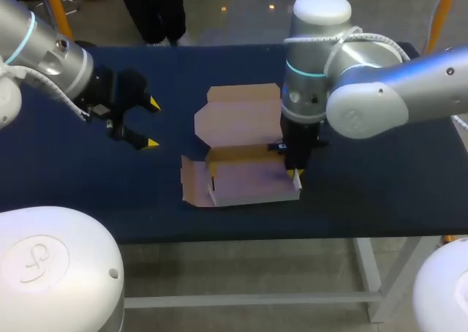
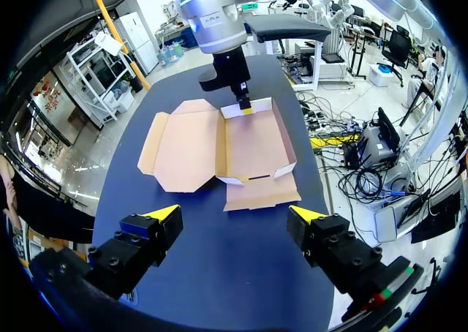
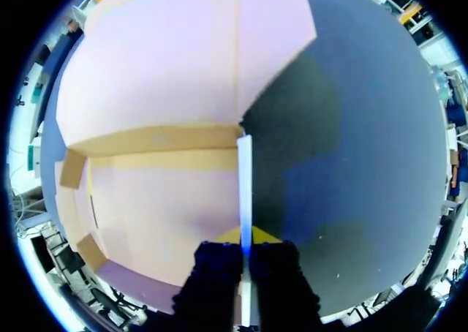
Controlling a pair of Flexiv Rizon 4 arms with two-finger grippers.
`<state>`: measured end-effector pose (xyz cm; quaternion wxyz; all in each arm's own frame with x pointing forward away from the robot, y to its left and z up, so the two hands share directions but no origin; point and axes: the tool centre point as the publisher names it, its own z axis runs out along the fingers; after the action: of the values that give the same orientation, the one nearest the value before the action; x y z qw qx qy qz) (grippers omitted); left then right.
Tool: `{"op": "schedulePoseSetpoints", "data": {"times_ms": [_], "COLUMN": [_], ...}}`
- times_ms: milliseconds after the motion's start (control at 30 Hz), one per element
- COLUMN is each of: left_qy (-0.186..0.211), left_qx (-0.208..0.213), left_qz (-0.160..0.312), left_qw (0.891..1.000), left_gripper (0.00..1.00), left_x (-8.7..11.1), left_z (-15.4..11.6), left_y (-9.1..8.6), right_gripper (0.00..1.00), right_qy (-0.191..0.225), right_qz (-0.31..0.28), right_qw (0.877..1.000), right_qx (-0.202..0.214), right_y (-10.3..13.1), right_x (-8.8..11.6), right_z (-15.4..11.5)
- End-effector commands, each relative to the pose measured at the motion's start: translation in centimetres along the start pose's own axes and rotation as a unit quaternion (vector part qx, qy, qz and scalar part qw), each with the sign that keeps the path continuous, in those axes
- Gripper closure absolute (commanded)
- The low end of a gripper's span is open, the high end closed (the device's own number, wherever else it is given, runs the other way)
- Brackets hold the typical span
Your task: Assemble the packaging by folding the flat box into shape, placing the metal phone stand inside, and closing the box properly
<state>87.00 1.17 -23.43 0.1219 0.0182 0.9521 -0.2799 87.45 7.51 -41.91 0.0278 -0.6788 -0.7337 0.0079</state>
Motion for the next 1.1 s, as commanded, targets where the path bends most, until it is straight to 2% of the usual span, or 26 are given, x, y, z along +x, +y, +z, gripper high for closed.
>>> {"op": "schedulePoseSetpoints", "data": {"times_ms": [33,800,900,967,1033,1100], "left_qy": [0.001,0.001,0.006,0.019,0.020,0.014], "left_qx": [-0.003,-0.003,-0.019,-0.010,-0.039,-0.058], "left_qz": [0.000,0.000,-0.047,-0.096,-0.180,-0.240], "left_qw": [1.000,1.000,0.999,0.995,0.983,0.969], "left_gripper": [0.00,0.00,0.00,0.00,0.00,0.00], "left_x": [0.00,0.00,-0.61,-0.74,-0.80,-0.52], "left_z": [-0.11,-0.11,0.14,0.07,0.23,0.42], "left_y": [-0.06,-0.06,-0.57,-0.44,-0.46,-0.52], "right_gripper": [1.00,1.00,1.00,1.00,1.00,1.00], "right_qy": [-0.005,0.002,0.002,0.002,0.002,0.002], "right_qz": [0.000,0.012,0.012,0.012,0.012,0.012], "right_qw": [1.000,1.000,1.000,1.000,1.000,1.000], "right_qx": [0.007,0.006,0.006,0.006,0.006,0.006], "right_y": [0.36,0.36,0.36,0.36,0.36,0.36], "right_x": [0.35,0.34,0.34,0.34,0.34,0.34], "right_z": [-0.05,0.02,0.02,0.02,0.02,0.02]}}
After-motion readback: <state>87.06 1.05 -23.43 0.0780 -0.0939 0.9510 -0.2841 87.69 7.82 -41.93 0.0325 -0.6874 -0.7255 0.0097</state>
